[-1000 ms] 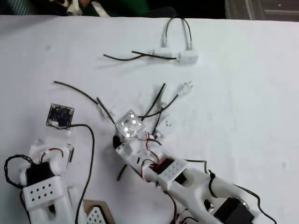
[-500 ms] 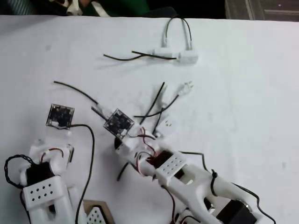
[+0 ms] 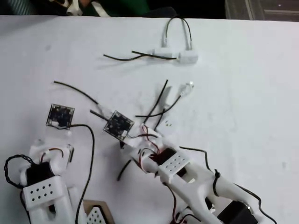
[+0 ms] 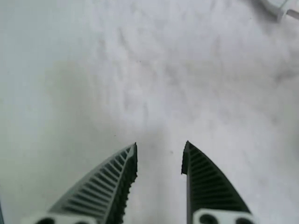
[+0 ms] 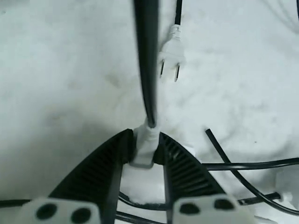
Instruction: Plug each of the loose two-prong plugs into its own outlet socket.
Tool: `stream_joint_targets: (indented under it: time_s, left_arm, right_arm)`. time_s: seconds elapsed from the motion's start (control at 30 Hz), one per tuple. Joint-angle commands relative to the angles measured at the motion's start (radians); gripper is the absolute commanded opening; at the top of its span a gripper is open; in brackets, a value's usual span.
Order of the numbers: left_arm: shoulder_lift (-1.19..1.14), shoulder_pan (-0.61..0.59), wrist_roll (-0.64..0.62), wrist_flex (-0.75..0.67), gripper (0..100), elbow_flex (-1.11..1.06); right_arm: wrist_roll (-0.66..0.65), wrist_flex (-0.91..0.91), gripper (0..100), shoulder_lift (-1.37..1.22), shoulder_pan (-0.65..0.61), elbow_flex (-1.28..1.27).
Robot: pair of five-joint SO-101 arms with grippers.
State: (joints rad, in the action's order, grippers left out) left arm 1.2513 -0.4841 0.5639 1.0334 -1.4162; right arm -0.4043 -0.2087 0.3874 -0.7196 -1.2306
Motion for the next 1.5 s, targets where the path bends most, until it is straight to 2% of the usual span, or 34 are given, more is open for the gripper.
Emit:
stream_joint_targets:
  time_s: [0.0,0.17,0.67,1.03,1.23,1.47]
  left_arm:
    - [0.013,-0.004,-0.005,-0.011,17,0.003]
    - [0.013,-0.004,-0.005,-0.011,17,0.003]
    - [0.013,-0.004,-0.003,-0.011,17,0.003]
    - [0.013,-0.004,-0.003,-0.011,17,0.003]
    - [0.013,-0.004,-0.003,-0.011,17,0.003]
    - [0.013,-0.004,-0.003,-0.011,17,0.003]
  right_arm:
    - [-0.012,-0.079,1.7,-0.001,0.045,0.015]
    - [-0.006,-0.214,1.7,-0.002,0.048,0.051]
    - [0.000,-0.375,1.7,-0.012,0.073,0.083]
    - [0.198,-0.447,1.7,-0.008,0.099,0.083]
    - [0.207,-0.472,1.8,-0.012,0.093,0.084]
    - [0.215,-0.467,12.6,-0.002,0.093,0.091]
